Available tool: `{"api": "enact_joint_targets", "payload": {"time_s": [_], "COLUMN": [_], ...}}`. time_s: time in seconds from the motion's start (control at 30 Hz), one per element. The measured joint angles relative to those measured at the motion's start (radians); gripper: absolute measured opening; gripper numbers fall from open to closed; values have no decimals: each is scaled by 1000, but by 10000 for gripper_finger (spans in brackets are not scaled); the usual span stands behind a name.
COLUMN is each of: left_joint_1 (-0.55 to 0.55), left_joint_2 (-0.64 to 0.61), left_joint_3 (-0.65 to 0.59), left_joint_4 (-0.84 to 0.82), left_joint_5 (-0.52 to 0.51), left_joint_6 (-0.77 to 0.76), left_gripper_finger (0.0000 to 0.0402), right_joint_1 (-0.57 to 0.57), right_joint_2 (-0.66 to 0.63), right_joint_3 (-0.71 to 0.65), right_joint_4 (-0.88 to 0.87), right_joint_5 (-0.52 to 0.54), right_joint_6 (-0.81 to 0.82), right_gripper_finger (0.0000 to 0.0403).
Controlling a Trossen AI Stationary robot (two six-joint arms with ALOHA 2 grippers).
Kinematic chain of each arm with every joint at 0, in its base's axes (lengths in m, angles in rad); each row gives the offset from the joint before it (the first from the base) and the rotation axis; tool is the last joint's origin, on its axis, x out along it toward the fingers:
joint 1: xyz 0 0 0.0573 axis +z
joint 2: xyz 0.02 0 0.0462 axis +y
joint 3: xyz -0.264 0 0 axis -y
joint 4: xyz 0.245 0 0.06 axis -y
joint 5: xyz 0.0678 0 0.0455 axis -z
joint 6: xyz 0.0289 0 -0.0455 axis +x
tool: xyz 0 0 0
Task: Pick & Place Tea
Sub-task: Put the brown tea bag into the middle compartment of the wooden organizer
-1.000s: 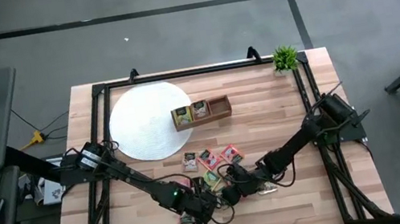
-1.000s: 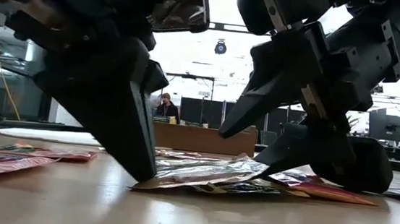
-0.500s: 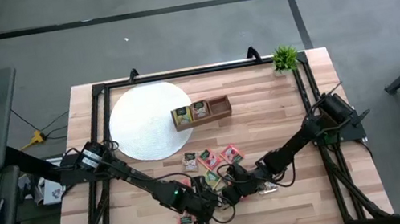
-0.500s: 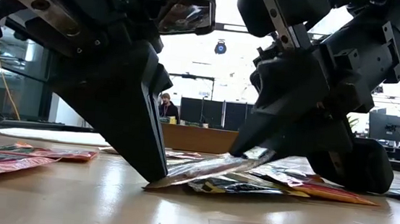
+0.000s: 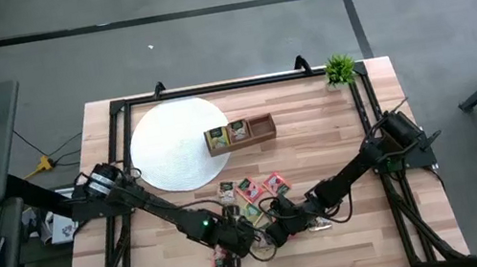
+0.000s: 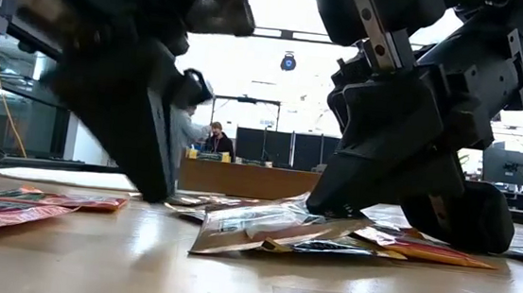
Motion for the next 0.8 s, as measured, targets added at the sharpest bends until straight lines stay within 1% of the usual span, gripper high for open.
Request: {"api": "enact_joint_targets", "payload": {"time_s": [0.07, 0.17, 0.23, 0.3, 0.37, 0.47, 0.6, 0.7, 0.8], "left_joint_1": [5, 16, 14, 13, 13, 13, 13, 13, 13], "left_joint_2": [-55, -110, -151, -194, -232, -276, -319, -340, -345], "left_joint_3": [0, 4, 0, 3, 5, 3, 3, 4, 3], "left_joint_4": [-74, -141, -219, -245, -305, -351, -394, -400, -400], "left_joint_5": [-6, -21, -69, -125, -170, -203, -258, -285, -313], "left_joint_6": [13, 43, 47, 43, 26, 18, -2, -10, -10], "left_gripper_finger": [12, 12, 12, 12, 12, 12, 12, 12, 12], "right_joint_1": [0, 0, -1, -7, -18, -44, -104, -169, -246], "right_joint_2": [0, -5, -19, -52, -92, -172, -322, -441, -540], "right_joint_3": [0, -2, -3, -3, -2, -3, -1, 9, 58], "right_joint_4": [1, 8, -2, -24, -53, -141, -305, -482, -692], "right_joint_5": [-1, -3, 0, -2, -14, -31, -53, -77, -108], "right_joint_6": [-3, -24, -57, -89, -122, -191, -312, -412, -540], "right_gripper_finger": [1, 1, 1, 1, 0, 0, 0, 0, 0]}}
